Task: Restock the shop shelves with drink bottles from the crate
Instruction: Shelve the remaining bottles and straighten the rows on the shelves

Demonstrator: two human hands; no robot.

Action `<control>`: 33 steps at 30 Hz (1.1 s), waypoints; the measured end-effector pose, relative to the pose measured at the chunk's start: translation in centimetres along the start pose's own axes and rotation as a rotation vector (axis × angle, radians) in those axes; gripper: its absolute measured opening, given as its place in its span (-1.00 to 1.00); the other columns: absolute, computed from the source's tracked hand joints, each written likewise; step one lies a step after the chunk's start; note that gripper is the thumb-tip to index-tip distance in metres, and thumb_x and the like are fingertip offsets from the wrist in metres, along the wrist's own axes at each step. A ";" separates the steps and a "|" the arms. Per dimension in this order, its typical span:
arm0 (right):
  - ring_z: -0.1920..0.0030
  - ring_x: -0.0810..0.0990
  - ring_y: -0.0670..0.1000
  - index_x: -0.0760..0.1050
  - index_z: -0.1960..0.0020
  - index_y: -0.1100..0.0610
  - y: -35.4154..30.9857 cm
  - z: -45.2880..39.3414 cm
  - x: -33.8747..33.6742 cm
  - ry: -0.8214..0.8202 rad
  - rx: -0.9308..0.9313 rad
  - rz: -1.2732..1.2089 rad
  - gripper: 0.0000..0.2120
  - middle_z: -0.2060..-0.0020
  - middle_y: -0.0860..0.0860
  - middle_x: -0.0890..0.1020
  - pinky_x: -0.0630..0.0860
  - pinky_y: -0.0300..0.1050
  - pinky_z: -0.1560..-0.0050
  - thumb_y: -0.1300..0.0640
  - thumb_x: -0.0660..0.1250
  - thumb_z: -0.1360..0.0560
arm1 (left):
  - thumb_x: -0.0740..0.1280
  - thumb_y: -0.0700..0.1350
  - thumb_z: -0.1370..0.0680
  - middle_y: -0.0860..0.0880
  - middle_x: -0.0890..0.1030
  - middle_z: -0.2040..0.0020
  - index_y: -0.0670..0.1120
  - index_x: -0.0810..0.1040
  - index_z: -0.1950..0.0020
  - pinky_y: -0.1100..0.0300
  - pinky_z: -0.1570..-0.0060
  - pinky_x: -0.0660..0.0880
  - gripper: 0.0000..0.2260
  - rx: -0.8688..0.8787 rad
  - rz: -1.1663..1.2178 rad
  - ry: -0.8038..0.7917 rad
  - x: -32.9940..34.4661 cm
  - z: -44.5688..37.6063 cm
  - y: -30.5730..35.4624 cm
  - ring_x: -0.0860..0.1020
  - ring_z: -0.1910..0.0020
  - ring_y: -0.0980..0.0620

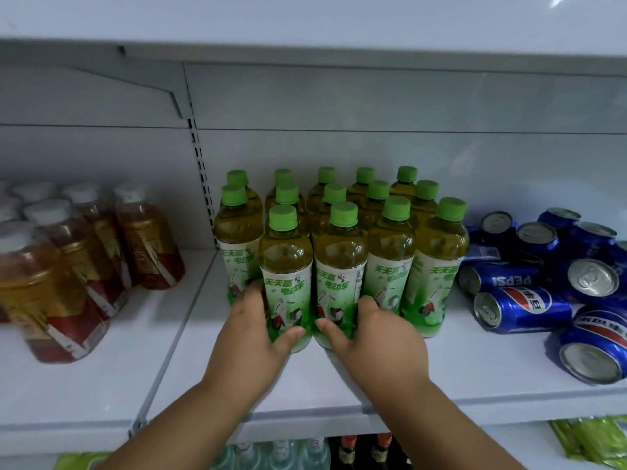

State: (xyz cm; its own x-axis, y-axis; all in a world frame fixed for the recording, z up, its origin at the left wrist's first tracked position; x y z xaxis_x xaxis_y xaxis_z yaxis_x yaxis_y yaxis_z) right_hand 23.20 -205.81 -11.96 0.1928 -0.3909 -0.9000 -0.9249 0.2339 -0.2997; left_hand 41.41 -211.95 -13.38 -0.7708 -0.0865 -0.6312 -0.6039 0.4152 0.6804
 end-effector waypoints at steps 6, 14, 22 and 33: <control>0.42 0.39 0.02 0.26 0.14 -0.06 -0.1 -0.1 0.2 0.037 0.009 -0.014 -0.50 0.44 -0.12 0.34 0.12 -0.17 0.54 -0.51 0.10 -0.44 | 0.58 0.05 -0.38 0.16 0.50 -0.18 0.20 0.33 -0.34 0.16 -0.01 0.49 -0.37 -0.003 -0.015 0.018 -0.1 -0.2 0.0 0.55 -0.13 0.07; 0.41 0.39 0.02 0.27 0.16 -0.05 0.0 -0.1 0.2 0.056 0.008 -0.034 -0.50 0.44 -0.12 0.35 0.09 -0.18 0.53 -0.50 0.13 -0.43 | 0.58 0.10 -0.37 0.10 0.55 -0.20 0.17 0.34 -0.33 0.05 -0.01 0.58 -0.37 -0.022 -0.053 0.035 -0.1 -0.1 0.1 0.58 -0.12 0.01; 0.39 0.43 0.03 0.26 0.15 -0.04 0.2 -0.2 0.4 0.023 0.013 -0.052 -0.49 0.41 -0.11 0.40 0.14 -0.16 0.52 -0.51 0.13 -0.44 | 0.56 0.10 -0.38 0.10 0.55 -0.21 0.17 0.35 -0.34 0.01 -0.01 0.59 -0.38 -0.018 -0.049 0.037 0.0 0.1 0.2 0.58 -0.14 0.01; 0.35 0.44 0.04 0.30 0.11 -0.01 0.2 -0.4 0.1 -0.011 0.006 -0.035 -0.46 0.40 -0.12 0.38 0.20 -0.14 0.50 -0.51 0.15 -0.45 | 0.59 0.05 -0.38 0.08 0.53 -0.27 0.17 0.33 -0.40 0.03 -0.07 0.58 -0.32 0.004 -0.012 0.018 -0.2 0.3 -0.1 0.57 -0.18 0.01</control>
State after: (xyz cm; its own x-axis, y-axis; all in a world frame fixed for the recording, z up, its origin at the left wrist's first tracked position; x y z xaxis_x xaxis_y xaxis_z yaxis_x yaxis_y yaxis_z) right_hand 22.94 -206.14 -12.02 0.2288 -0.3889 -0.8924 -0.9155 0.2256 -0.3330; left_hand 41.68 -211.71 -13.42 -0.7672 -0.1079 -0.6323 -0.6122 0.4173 0.6716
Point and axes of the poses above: each hand's wrist, its own z-axis away from the middle knuckle, its own x-axis out of the palm, y = z × x, the point moved 2 cm from there along -z, towards the middle knuckle
